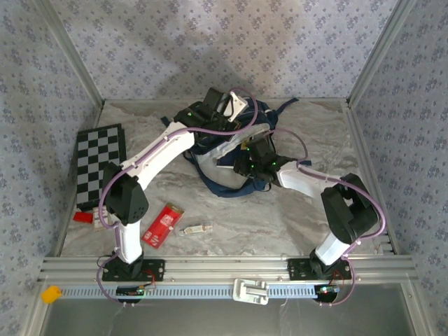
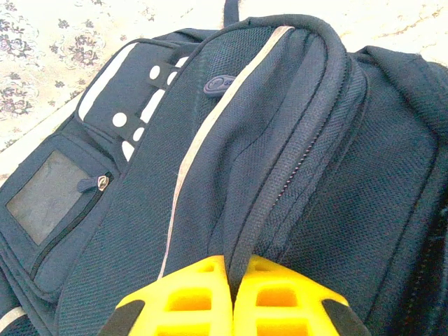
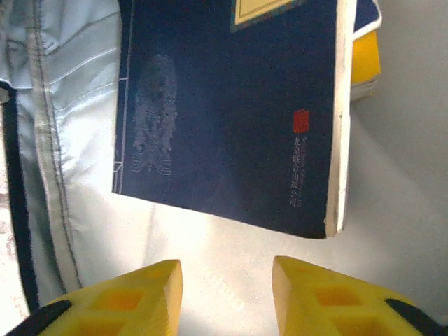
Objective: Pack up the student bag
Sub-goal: Place the book in the student bag.
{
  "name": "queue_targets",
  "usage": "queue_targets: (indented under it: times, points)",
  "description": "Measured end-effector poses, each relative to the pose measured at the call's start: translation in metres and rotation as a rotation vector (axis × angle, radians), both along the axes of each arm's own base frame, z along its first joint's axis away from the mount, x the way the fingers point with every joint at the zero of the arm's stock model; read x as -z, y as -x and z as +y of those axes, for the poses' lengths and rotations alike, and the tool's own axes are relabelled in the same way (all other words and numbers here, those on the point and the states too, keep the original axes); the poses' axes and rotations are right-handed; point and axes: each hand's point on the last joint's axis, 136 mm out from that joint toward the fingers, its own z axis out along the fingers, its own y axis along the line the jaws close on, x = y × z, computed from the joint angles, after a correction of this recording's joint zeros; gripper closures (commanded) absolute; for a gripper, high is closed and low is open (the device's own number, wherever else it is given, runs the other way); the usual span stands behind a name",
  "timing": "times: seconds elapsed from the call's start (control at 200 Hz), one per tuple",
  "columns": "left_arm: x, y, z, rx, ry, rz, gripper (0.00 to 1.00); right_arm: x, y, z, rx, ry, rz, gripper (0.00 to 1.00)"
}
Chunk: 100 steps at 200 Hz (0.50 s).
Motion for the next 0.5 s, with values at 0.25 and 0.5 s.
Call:
queue_targets:
  times: [0.25,0.5]
  points:
    - [0.001,0.001,0.0,0.005,0.001,0.007,1.0,0.029,-0.016,-0.004,0.017,0.057,0.022,0.84]
    - [0.0,0.0,0.001,-0.008,0.012,0.011,1.0,0.008,-0.064,-0.013,0.055,0.046,-0.105,0.81]
